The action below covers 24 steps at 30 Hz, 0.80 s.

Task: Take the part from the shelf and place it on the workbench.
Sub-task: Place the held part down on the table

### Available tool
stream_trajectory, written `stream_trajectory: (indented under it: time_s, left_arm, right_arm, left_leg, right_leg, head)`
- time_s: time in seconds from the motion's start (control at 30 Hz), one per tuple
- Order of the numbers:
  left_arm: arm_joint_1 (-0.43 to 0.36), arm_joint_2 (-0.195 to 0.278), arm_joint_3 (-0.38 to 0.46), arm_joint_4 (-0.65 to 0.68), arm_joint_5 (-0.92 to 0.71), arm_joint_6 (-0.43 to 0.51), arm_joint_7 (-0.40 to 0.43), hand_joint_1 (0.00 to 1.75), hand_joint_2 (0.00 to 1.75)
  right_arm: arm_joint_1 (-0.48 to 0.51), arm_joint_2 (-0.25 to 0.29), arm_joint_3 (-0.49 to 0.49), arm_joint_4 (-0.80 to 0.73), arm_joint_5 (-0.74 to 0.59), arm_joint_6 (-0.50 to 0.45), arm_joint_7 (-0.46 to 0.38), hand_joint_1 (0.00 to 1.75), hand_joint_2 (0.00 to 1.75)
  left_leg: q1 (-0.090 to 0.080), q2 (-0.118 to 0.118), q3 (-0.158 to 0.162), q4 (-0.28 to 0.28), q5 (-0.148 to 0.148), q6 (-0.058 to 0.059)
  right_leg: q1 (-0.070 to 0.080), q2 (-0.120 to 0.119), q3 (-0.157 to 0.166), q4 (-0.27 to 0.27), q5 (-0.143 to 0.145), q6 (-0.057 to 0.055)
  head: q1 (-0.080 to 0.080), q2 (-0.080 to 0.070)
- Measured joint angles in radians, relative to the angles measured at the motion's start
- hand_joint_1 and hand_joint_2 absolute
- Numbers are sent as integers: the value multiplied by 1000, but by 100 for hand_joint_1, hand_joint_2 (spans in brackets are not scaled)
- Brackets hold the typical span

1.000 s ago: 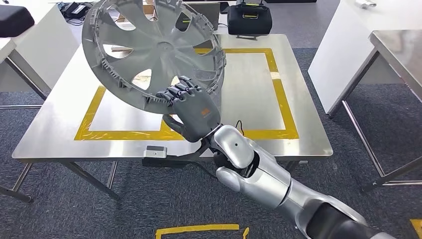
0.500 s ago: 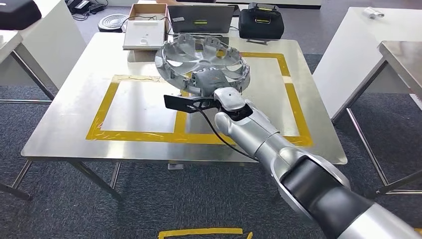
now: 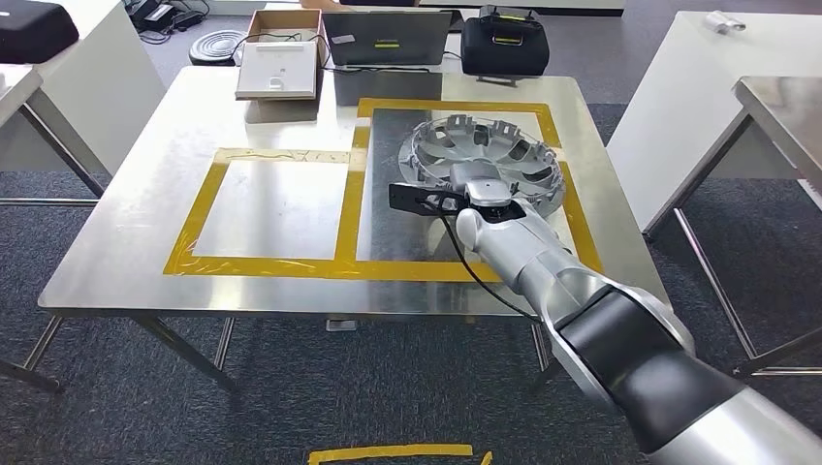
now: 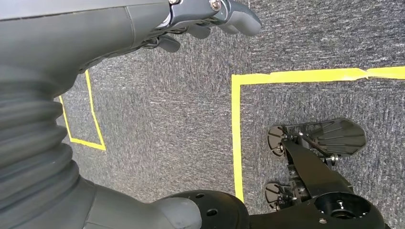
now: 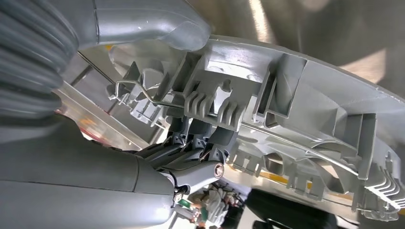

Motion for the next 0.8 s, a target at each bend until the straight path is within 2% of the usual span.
stream_trajectory:
  time_s: [0.03,0.17,0.3,0.43,0.57,0.73,0.8]
  left_arm:
    - [0,0,0,0,-1,0,0,0,175]
    - [-2,2,0,0,-8,-2,0,0,175]
    - [-8,2,0,0,-19,-3,-2,0,175]
    - [-10,2,0,0,-11,-3,-7,0,0]
    - [-9,2,0,0,-5,-3,-4,0,0]
    - [-6,2,2,0,1,-1,1,0,0]
    - [-3,2,5,0,3,0,2,0,0]
  right_arm:
    - [0,-5,-3,4,-1,-2,-2,175,175]
    - [-1,-14,-11,12,0,-14,-15,0,0]
    - [-5,-14,-22,16,3,-37,-43,0,0]
    - [-6,-13,-29,16,-2,-64,-82,0,0]
    - [-11,1,-39,12,-15,-124,-171,0,0]
    - [-21,27,-54,-6,-33,-161,-233,0,0]
    - [-21,36,-66,-23,-76,-190,-304,0,0]
  left_leg:
    - [0,0,1,-1,0,0]
    - [0,3,3,-2,1,-1]
    - [0,5,5,-3,1,-2]
    - [0,5,6,-4,1,-2]
    - [0,6,6,-4,1,-2]
    - [1,6,7,-4,2,-3]
    - [1,5,7,-4,2,-3]
  right_leg:
    - [0,0,0,0,0,0]
    - [0,3,0,1,0,0]
    - [1,5,1,2,0,-1]
    - [1,5,1,3,-1,-1]
    - [1,5,2,3,-1,-1]
    - [1,5,2,4,-1,-2]
    - [1,5,2,4,-1,-2]
  head:
    - [0,0]
    - [0,0]
    - [0,0]
    - [0,0]
    - [0,0]
    - [0,0]
    - [0,0]
